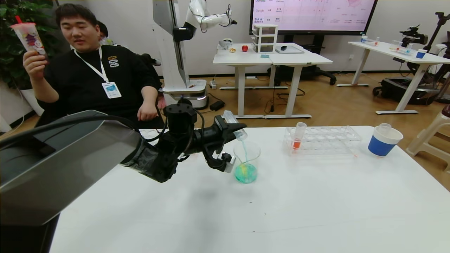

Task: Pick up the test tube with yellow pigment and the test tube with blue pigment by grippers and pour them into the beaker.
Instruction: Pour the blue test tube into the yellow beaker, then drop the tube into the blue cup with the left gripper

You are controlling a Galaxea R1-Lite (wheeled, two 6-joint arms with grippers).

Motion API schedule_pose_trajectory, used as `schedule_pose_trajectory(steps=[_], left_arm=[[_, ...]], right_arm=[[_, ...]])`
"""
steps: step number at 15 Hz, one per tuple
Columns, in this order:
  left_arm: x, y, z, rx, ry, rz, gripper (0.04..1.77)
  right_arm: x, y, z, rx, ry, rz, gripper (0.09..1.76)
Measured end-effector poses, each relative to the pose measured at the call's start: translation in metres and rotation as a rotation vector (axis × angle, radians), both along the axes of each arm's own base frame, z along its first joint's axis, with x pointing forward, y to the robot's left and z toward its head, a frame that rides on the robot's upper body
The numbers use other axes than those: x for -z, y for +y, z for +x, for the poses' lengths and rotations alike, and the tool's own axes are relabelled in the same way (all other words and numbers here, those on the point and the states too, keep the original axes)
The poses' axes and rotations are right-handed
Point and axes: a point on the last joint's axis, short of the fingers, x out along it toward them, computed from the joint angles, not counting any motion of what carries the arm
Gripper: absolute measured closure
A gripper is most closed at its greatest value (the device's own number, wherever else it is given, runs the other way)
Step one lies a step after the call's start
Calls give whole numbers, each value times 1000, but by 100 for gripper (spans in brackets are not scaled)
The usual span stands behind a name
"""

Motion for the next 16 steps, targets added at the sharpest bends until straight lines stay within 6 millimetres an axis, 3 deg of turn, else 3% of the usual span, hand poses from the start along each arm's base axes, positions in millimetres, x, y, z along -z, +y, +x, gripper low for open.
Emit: schedule_pose_trajectory(steps=[6,10,13,16], left_arm=[[1,-3,-4,8,41,-16,132],[-1,-2,-7,-8,356,-200,132],[-17,8,-9,-124,546,-418,132],[-43,11,-14,-280,649,-871,132]], right_arm=[[0,0,0,0,0,0,11],[0,0,0,1,0,0,11],[0,0,0,-1,0,0,11],[0,0,0,0,0,0,11]])
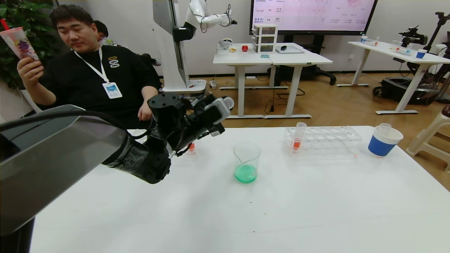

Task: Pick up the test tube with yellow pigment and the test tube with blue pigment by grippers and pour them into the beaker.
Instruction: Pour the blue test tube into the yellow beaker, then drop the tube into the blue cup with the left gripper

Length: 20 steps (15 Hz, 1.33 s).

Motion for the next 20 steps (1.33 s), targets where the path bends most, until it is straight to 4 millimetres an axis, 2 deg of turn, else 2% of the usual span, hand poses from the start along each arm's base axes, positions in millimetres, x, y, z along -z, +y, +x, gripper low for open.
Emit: schedule_pose_trajectory(steps=[3,5,6,8,11,13,15,16,18,20], left_arm=[[-9,-2,-3,-215,161,-470,132],[-11,-8,-4,-308,255,-730,132],[-9,-10,-4,-345,308,-806,132],[0,-13,-4,-422,413,-896,132],[-1,-14,-4,-428,419,-907,132],[-5,-7,-2,-438,406,-882,132],[-10,15,3,-470,415,-842,132],[-16,33,6,-485,417,-831,132],[-30,75,10,-511,396,-833,132],[-39,127,11,-564,361,-834,132]], right_arm=[[0,0,0,0,0,0,11],[0,0,0,-1,0,0,11],[0,0,0,-1,0,0,11],[0,0,0,-1,0,0,11],[0,0,0,0,0,0,11],[0,0,0,0,0,0,11],[0,0,0,0,0,0,11],[0,0,0,0,0,0,11],[0,0,0,-1,0,0,11],[0,0,0,-1,0,0,11]])
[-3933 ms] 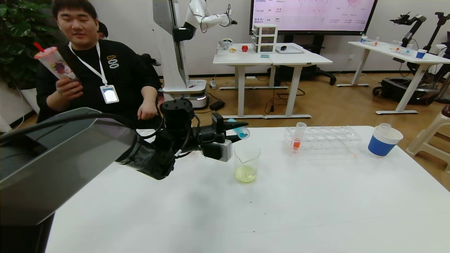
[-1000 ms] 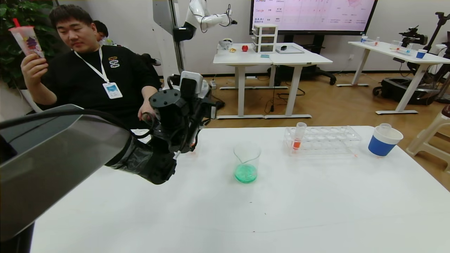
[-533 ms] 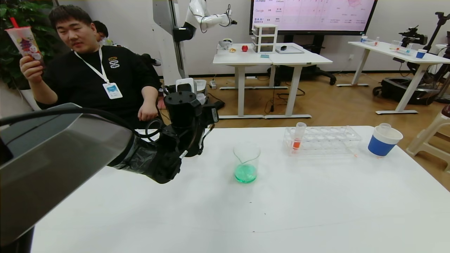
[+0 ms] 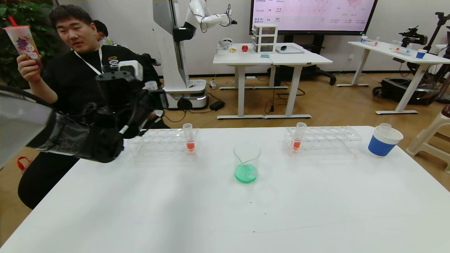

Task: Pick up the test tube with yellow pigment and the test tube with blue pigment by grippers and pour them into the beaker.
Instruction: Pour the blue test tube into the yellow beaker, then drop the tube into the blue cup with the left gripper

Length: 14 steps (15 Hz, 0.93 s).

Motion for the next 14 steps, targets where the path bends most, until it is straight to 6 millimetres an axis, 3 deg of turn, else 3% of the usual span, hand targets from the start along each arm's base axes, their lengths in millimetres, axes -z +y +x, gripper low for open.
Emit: schedule_pose_trajectory(steps=[3,6,10,14], left_arm=[[1,70,-7,-69,12,15,132],[9,122,-14,-153,-20,21,132],[32,162,-11,-227,19,17,132],[50,172,-5,-244,43,9,132]], right_arm=[[0,0,0,1,0,0,11],[0,0,0,0,0,0,11],[0,0,0,1,0,0,11],[0,0,0,0,0,0,11]])
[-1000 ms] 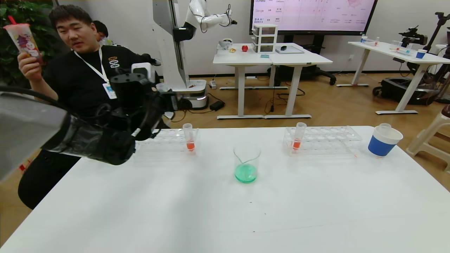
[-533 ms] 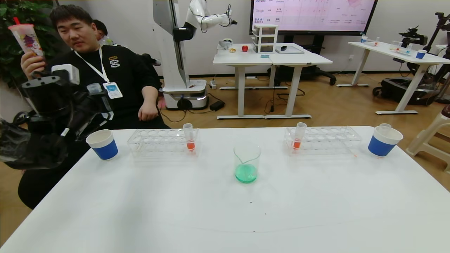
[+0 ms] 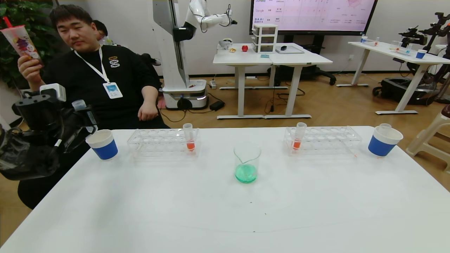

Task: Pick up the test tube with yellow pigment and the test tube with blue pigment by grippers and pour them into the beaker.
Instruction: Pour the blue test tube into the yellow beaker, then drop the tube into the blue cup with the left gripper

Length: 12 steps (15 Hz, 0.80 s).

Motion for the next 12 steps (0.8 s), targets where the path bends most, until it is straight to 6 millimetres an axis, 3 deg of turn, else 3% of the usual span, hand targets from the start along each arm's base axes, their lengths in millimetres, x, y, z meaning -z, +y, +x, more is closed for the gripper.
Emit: schedule_pose_trajectory(steps=[10,11,12], left_arm=[[47,0,14,-2,24,-6,132],[50,0,14,-3,32,-7,127],[51,0,13,-3,36,-8,106]], right_arm=[[0,0,0,0,0,0,11],[0,0,0,-1,0,0,11],[0,0,0,-1,0,0,11]])
